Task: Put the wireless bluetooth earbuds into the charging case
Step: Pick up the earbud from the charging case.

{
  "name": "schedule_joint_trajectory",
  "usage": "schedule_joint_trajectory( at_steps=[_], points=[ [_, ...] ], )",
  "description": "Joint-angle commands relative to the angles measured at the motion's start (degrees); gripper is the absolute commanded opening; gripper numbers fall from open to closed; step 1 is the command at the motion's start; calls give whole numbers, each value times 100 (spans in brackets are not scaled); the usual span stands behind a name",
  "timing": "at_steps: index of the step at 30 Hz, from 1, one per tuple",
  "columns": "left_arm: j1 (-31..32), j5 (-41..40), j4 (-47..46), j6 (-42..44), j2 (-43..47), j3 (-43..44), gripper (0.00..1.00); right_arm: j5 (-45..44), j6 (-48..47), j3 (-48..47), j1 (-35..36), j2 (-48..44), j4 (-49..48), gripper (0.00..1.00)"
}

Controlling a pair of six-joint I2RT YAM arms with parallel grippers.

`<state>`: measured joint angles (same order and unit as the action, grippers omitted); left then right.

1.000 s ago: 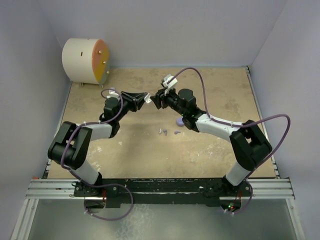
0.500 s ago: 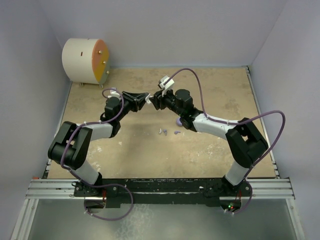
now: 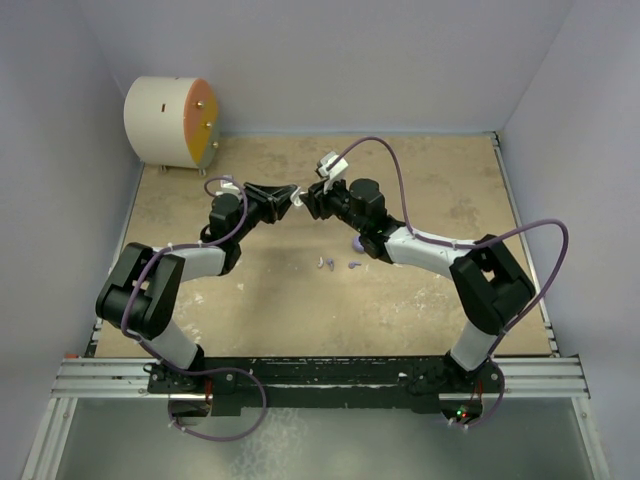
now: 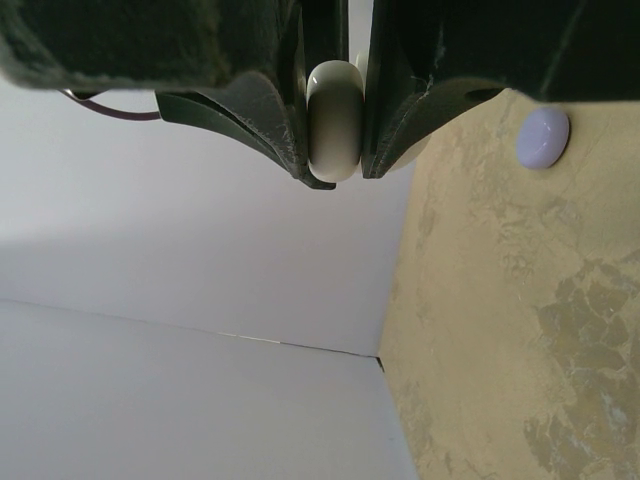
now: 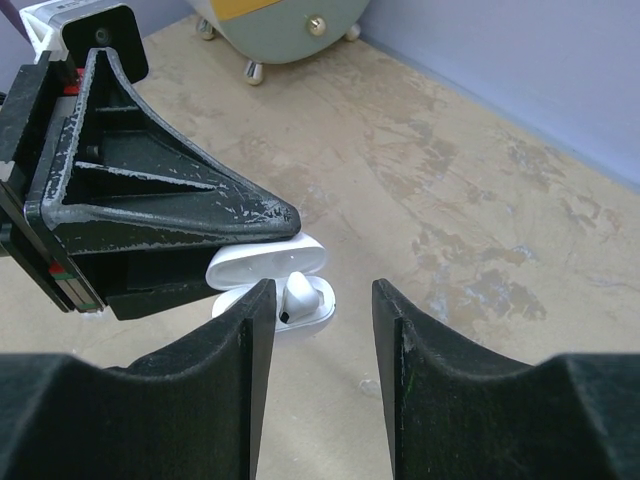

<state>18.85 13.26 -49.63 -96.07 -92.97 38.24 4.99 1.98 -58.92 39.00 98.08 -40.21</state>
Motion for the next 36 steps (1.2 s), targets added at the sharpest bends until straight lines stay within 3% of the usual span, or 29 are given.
schedule_joint_trajectory(
  at_steps=[1,7,25,36],
  points=[
    [25,-18,-356,-199,150,236,0,-113,-77,-208,23,24,-299,45],
    [30,-11,-399,-236,118,245,0,-105,-65,-216,21,75,-336,42],
    [26,-51,-394,-284,47,224,0,-157,-71,-64,19,-108,-555,21],
    [37,-113,-487,-368,-45,158,0,-78,-66,7,21,-290,-601,18]
  ],
)
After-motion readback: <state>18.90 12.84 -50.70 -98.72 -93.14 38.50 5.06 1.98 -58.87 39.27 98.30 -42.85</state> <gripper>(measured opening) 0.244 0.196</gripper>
